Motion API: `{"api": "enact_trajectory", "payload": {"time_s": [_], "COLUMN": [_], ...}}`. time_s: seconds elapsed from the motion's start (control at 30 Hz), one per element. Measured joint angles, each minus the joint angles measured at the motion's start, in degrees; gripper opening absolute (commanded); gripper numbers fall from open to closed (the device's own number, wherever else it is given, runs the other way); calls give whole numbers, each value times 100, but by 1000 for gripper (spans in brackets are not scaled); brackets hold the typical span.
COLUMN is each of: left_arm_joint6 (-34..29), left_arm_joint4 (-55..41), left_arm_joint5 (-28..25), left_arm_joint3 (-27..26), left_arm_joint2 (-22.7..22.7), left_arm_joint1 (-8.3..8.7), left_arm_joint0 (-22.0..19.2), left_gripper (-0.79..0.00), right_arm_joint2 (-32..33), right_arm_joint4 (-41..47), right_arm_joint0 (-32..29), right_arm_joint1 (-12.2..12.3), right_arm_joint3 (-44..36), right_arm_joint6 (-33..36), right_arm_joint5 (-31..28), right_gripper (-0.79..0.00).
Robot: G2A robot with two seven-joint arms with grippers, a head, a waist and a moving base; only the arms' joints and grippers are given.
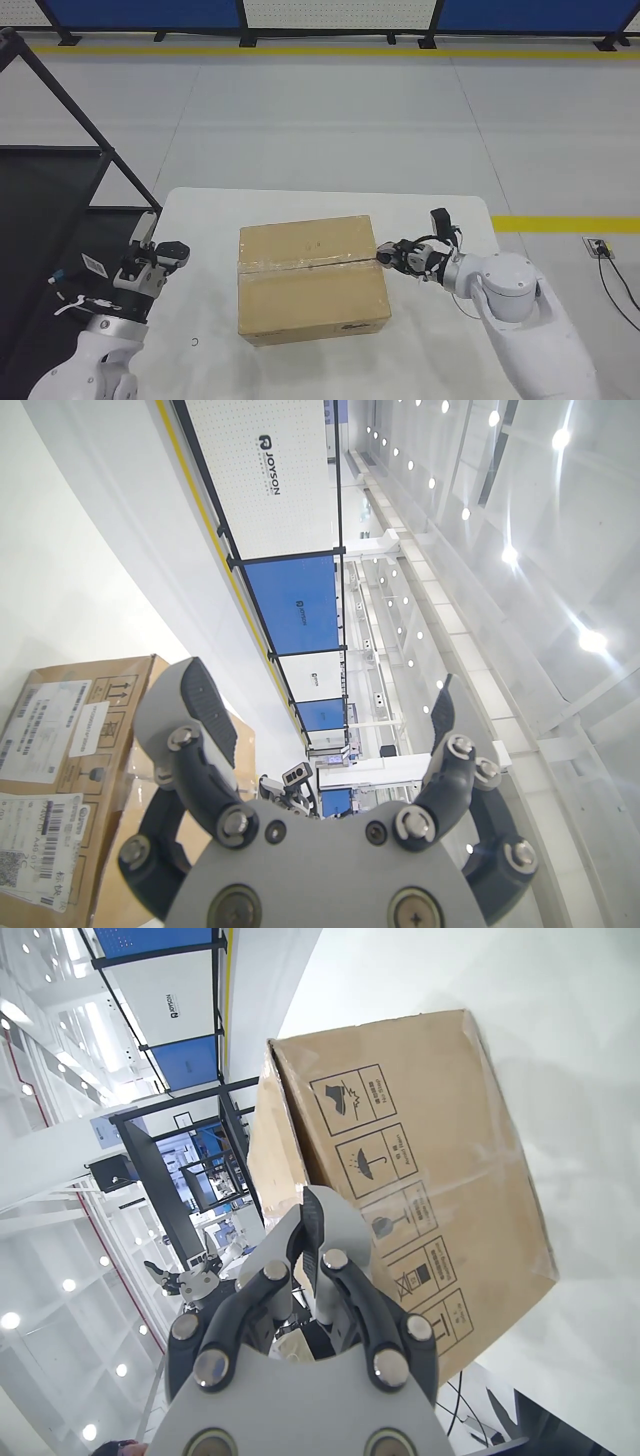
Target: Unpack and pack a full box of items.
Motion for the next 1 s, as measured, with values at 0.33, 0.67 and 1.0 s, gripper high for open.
{"api": "enact_trajectory", "payload": {"time_s": [0.33, 0.67, 1.0], "left_arm_joint6": [2, 47, 151], "left_arm_joint4": [21, -4, -191], "left_arm_joint5": [35, 38, -50], "left_arm_joint3": [21, 23, 9], "left_arm_joint2": [55, 39, -174], "left_arm_joint1": [19, 35, 47], "left_arm_joint0": [-56, -63, 6], "left_gripper": [0, 0, 0], "right_arm_joint2": [-96, -60, -339], "right_arm_joint4": [23, 191, 326], "right_arm_joint0": [19, 0, -79], "right_arm_joint1": [17, 41, 26], "right_arm_joint3": [178, 197, -470], "right_arm_joint6": [-195, -295, -218], "right_arm_joint5": [187, -75, -195], "right_gripper": [-785, -785, -785]}}
